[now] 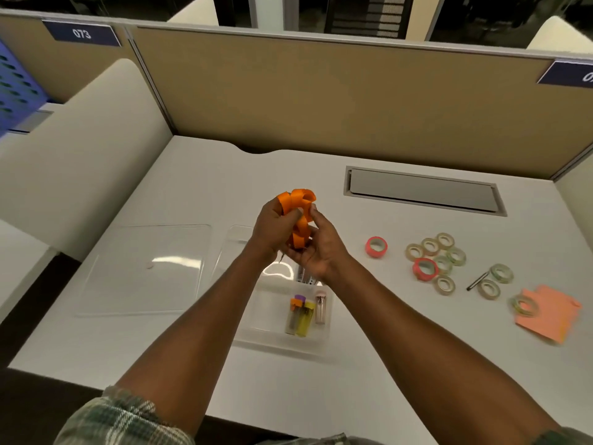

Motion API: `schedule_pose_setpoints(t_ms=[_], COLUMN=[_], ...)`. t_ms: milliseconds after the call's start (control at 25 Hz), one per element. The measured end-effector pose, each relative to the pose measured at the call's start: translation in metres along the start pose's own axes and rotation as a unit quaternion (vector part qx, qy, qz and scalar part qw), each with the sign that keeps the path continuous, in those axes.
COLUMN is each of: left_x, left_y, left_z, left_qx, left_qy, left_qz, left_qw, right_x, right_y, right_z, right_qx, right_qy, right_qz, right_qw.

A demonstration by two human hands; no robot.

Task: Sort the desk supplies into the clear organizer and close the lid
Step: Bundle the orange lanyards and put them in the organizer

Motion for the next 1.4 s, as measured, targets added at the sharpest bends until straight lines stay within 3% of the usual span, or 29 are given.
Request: schedule_pose_setpoints(t_ms=[160, 400, 680, 1040, 1120, 1280, 1400], left_x=[0.007, 0.013, 0.018, 0.028, 0.031, 0.030, 0.024], left_y=[-0.019, -0.033, -0.029, -0.021, -0.017, -0.012, -0.007], left_z=[0.021, 0.050, 0.087, 0.092, 0.091, 0.082, 0.086], left_qx=[0.105, 0.168, 0.088, 0.017, 0.080, 0.208, 0.255], left_qy=[0.036, 0.061, -0.077, -0.262, -0.254, -0.144, -0.077], left_qz=[0.022, -0.003, -0.042, -0.001, -0.005, -0.057, 0.000], left_qw=[0.994, 0.984, 0.992, 0.965, 0.964, 0.966, 0.964], right_x=[0.016, 0.044, 0.059, 0.055, 0.054, 0.051, 0.046], right_y=[-0.002, -0.002, 0.007, 0.013, 0.011, 0.005, -0.001], right_z=[0.011, 0.001, -0.018, -0.018, -0.012, -0.004, -0.003], right_qx=[-0.048, -0.126, -0.181, -0.172, -0.190, -0.259, -0.268], right_qy=[-0.041, -0.009, 0.036, 0.101, 0.100, 0.072, 0.055], right_qz=[-0.097, -0.167, -0.208, -0.172, -0.176, -0.188, -0.180], right_qw=[0.993, 0.978, 0.961, 0.965, 0.961, 0.945, 0.945])
Point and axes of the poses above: each hand's wrist, its own x-axis towards the middle knuckle, its own y-axis out of the palm, z = x × y, the point moved 3 cm from there along x, towards the middle knuckle, and after that the axes turned 5 degrees about -x, right-handed, at the moved point
